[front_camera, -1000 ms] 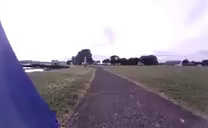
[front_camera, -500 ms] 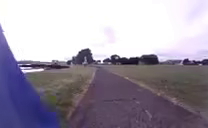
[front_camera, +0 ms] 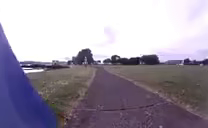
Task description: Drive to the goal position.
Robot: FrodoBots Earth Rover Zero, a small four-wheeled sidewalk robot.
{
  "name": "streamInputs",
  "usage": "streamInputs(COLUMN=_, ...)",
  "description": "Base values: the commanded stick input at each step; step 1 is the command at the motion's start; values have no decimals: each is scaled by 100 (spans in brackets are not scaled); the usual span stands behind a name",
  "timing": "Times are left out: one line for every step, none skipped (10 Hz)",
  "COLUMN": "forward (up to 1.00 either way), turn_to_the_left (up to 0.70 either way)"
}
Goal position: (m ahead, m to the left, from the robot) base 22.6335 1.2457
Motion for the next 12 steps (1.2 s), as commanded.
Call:
streamInputs(forward=70, turn_to_the_left=0)
streamInputs(forward=70, turn_to_the_left=0)
streamInputs(forward=70, turn_to_the_left=0)
streamInputs(forward=70, turn_to_the_left=0)
streamInputs(forward=70, turn_to_the_left=0)
streamInputs(forward=70, turn_to_the_left=0)
streamInputs(forward=70, turn_to_the_left=0)
streamInputs(forward=70, turn_to_the_left=0)
streamInputs(forward=70, turn_to_the_left=0)
streamInputs(forward=70, turn_to_the_left=0)
streamInputs(forward=70, turn_to_the_left=0)
streamInputs(forward=70, turn_to_the_left=0)
